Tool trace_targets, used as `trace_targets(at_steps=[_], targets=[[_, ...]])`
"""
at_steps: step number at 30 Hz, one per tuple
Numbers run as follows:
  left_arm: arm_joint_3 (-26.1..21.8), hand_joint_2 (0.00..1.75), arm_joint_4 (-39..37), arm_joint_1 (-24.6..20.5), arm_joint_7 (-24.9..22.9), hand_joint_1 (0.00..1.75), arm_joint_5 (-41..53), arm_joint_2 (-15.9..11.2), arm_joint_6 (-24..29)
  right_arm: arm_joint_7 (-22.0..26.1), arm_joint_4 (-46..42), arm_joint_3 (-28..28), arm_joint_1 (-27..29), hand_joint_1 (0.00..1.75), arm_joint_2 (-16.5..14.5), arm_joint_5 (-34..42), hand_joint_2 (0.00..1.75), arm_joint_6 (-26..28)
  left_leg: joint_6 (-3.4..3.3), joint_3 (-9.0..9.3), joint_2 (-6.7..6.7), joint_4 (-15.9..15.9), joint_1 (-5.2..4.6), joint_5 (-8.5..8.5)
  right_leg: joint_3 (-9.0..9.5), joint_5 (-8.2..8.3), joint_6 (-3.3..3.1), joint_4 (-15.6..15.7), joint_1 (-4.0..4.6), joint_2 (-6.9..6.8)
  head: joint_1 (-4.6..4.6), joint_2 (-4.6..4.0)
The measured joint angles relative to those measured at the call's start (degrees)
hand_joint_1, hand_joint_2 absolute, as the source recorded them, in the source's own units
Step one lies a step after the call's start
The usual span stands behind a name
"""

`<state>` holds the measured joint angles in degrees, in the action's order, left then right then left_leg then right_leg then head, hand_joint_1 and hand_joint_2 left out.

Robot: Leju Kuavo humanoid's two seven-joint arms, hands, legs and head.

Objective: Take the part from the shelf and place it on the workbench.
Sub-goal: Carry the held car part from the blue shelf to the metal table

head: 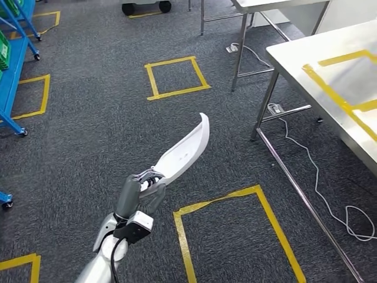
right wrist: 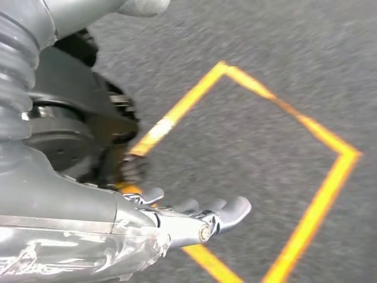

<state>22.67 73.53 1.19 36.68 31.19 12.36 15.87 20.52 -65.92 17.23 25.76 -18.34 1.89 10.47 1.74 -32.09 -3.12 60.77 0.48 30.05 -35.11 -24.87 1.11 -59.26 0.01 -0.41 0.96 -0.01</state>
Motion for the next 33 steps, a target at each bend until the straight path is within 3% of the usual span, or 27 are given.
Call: trace_targets(at_steps=[3,4,5,7,9,11,12,13,15,17,19,20,22,23,25,26,28,29,31,32,33], targets=[[-0.05,1.75,0.15,0.13,0.23,1.75,-0.09,-0.49,-0.6,1.22,-2.22,0.72,0.21,0.0,0.0,-2.42,1.75,-3.86,0.1,-5.48,2.46,10.55,0.05,4.63,0.06,0.05,-0.54,0.1,-0.11,1.8,0.35,0.01],[-0.08,1.75,0.16,0.17,0.31,1.75,-0.22,-0.67,-0.94,1.61,-2.43,1.35,0.19,0.0,0.0,-3.51,1.75,-5.42,0.06,-6.88,2.69,12.74,0.04,4.87,0.09,0.04,-0.57,0.1,-0.09,2.52,0.37,0.01],[-0.1,1.75,0.19,0.18,0.4,1.75,-0.38,-0.81,-1.33,2.02,-2.5,2.15,0.12,0.0,0.0,-4.56,1.75,-6.71,-0.01,-7.36,2.84,13.01,0.04,4.02,0.15,0.03,-0.57,0.09,-0.1,3.24,0.37,0.01],[-0.14,1.75,0.31,0.03,0.62,1.75,-0.81,-1.02,-2.15,2.9,-2.42,3.9,-0.23,0.0,0.0,-6.57,1.75,-8.07,-0.14,-5.4,3.5,7.91,0.14,-0.02,0.29,0.01,-0.43,0.08,-0.21,4.71,0.38,0.0],[-0.15,1.75,0.43,-0.21,0.81,1.75,-1.29,-1.16,-2.92,3.58,-2.2,5.43,-0.91,0.0,0.0,-8.12,1.75,-8.32,-0.13,-2.32,5.47,0.93,0.41,-2.93,0.08,-0.2,0.05,-0.19,-0.12,6.1,0.42,0.01],[-0.2,1.75,0.5,-0.43,0.92,1.75,-1.94,-1.25,-3.74,3.99,-1.87,6.62,-1.49,0.0,0.0,-8.88,1.75,-8.32,-0.51,-1.09,6.5,-2.31,0.48,-2.88,-0.33,-0.33,0.75,-0.33,-0.07,7.14,0.43,0.01],[-0.24,1.75,0.53,-0.51,0.93,1.75,-2.34,-1.26,-4.17,4.1,-1.66,7.12,-1.62,0.0,0.01,-9.09,1.75,-8.29,-0.94,-0.89,6.18,-2.6,0.48,-2.48,-0.42,-0.33,1.0,-0.31,-0.14,7.36,0.35,0.01],[-0.33,1.75,0.53,-0.58,0.91,1.75,-2.76,-1.26,-4.62,4.15,-1.45,7.58,-1.66,0.0,0.01,-9.22,1.75,-8.24,-1.45,-0.59,5.85,-2.84,0.41,-2.25,-0.42,-0.3,1.22,-0.43,-0.18,7.12,0.28,0.0],[-0.58,1.75,0.53,-0.66,0.84,1.75,-3.55,-1.23,-5.41,4.24,-1.07,8.22,-1.86,0.0,0.02,-9.37,1.75,-8.15,-2.25,0.53,5.13,-2.97,0.31,-1.94,-1.45,-1.12,1.51,-2.95,-0.07,4.76,0.0,0.0],[-0.87,1.75,0.51,-0.65,0.75,1.75,-4.03,-1.28,-5.88,4.29,-0.68,8.58,-2.32,0.0,0.02,-9.39,1.75,-8.11,-2.62,1.77,4.18,-2.97,0.05,-1.29,-5.34,-3.46,1.83,-9.73,-0.07,2.02,-0.21,0.0],[-1.07,1.75,0.49,-0.63,0.67,1.75,-4.36,-1.33,-6.19,4.29,-0.28,8.87,-2.6,0.0,0.02,-9.37,1.75,-8.1,-2.63,2.98,3.41,-2.97,-0.06,-0.25,-9.81,-5.34,2.1,-15.89,-0.24,1.08,-0.25,0.01],[-1.14,1.75,0.49,-0.64,0.61,1.75,-4.55,-1.34,-6.39,4.29,-0.08,9.04,-2.6,0.0,0.02,-9.35,1.75,-8.05,-2.55,3.7,3.18,-2.97,-0.05,0.35,-10.84,-5.34,2.19,-16.44,-0.35,0.96,-0.26,0.01],[-1.29,1.75,0.48,-0.67,0.52,1.75,-5.01,-1.3,-6.84,4.32,0.32,9.47,-2.56,0.0,0.02,-9.3,1.75,-7.93,-2.3,5.54,2.89,-2.98,-0.03,1.82,-10.06,-2.95,2.27,-11.85,-0.68,0.77,-0.28,0.01],[-1.38,1.75,0.47,-0.71,0.5,1.75,-5.17,-1.28,-7.0,4.34,0.55,9.67,-2.55,0.0,0.02,-9.28,1.75,-7.88,-2.1,6.49,2.79,-2.99,-0.04,2.7,-9.02,-0.14,2.25,-8.02,-0.83,0.42,-0.33,0.0],[-1.61,1.75,0.41,-0.8,0.46,1.75,-5.35,-1.26,-7.13,4.37,1.02,9.95,-2.71,0.0,0.02,-9.28,1.75,-7.85,-1.47,8.03,2.61,-3.48,0.0,4.27,-7.32,3.33,1.86,-2.97,-0.58,-0.28,-0.38,-0.01],[-1.71,1.75,0.38,-0.85,0.44,1.75,-5.37,-1.23,-7.15,4.4,1.19,10.03,-2.81,0.0,0.02,-9.28,1.75,-7.84,-1.01,8.75,2.56,-3.84,0.12,4.64,-6.77,4.0,1.48,-1.93,-0.31,-0.39,-0.4,-0.01],[-1.84,1.75,0.35,-1.01,0.39,1.75,-5.38,-1.1,-7.15,4.49,1.33,10.25,-2.93,0.0,0.02,-9.28,1.75,-7.8,-0.08,9.33,2.55,-3.41,0.57,3.82,-5.24,2.8,0.54,-1.41,0.19,0.03,-0.35,0.01],[-1.85,1.75,0.32,-1.12,0.38,1.75,-5.38,-1.03,-7.16,4.51,1.34,10.42,-2.91,0.0,0.02,-9.26,1.75,-7.75,0.26,8.54,2.61,-1.18,0.74,2.4,-4.32,2.21,0.11,-1.05,0.21,0.28,-0.36,0.0],[-1.87,1.75,0.27,-1.28,0.37,1.75,-5.38,-0.98,-7.16,4.53,1.38,10.77,-2.94,0.0,0.02,-9.25,1.75,-7.62,0.62,3.74,2.74,6.58,0.84,-0.02,-2.09,0.63,-0.59,-0.62,0.14,0.63,-0.22,0.01],[-1.91,1.75,0.22,-1.23,0.37,1.75,-5.39,-1.03,-7.17,4.53,1.41,10.89,-2.96,0.0,0.02,-9.24,1.75,-7.56,0.66,0.5,2.79,10.57,0.75,0.19,-0.98,-0.32,-0.82,-0.46,0.15,0.82,-0.16,0.0],[-1.94,1.75,0.19,-1.15,0.36,1.75,-5.39,-1.09,-7.17,4.51,1.45,10.94,-3.0,0.0,0.02,-9.26,1.75,-7.54,0.61,-2.67,2.8,13.21,0.64,2.13,0.31,-1.35,-1.01,-0.34,0.14,1.04,-0.06,0.01]])
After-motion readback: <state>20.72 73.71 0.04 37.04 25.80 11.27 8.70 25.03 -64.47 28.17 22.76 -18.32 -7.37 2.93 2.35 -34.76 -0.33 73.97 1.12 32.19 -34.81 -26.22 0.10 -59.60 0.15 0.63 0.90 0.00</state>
